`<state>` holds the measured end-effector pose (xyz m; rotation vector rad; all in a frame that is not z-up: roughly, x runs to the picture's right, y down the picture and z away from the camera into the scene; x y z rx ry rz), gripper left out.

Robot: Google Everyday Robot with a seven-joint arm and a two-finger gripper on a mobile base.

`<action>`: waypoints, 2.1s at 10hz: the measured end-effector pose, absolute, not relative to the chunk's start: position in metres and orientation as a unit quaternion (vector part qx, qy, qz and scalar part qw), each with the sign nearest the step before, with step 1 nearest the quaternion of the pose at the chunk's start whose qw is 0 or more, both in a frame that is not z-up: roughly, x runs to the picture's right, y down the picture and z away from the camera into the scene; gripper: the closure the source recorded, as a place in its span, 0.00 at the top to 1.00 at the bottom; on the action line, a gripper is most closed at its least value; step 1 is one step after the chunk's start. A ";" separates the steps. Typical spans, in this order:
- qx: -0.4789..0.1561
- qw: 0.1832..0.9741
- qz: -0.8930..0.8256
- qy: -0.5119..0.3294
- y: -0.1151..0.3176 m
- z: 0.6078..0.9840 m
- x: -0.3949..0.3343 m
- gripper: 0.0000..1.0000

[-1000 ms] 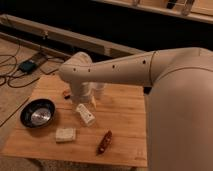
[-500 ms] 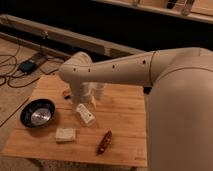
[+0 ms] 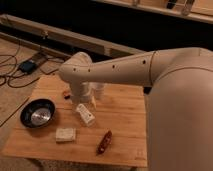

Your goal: Place the pepper on the white sponge

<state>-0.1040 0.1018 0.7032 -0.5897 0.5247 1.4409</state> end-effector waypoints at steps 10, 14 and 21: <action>-0.207 0.651 0.683 0.260 0.113 0.741 -0.057 0.65; -0.199 0.613 0.711 0.281 0.152 0.739 -0.025 0.65; -0.228 0.564 0.739 0.288 0.210 0.752 0.005 0.65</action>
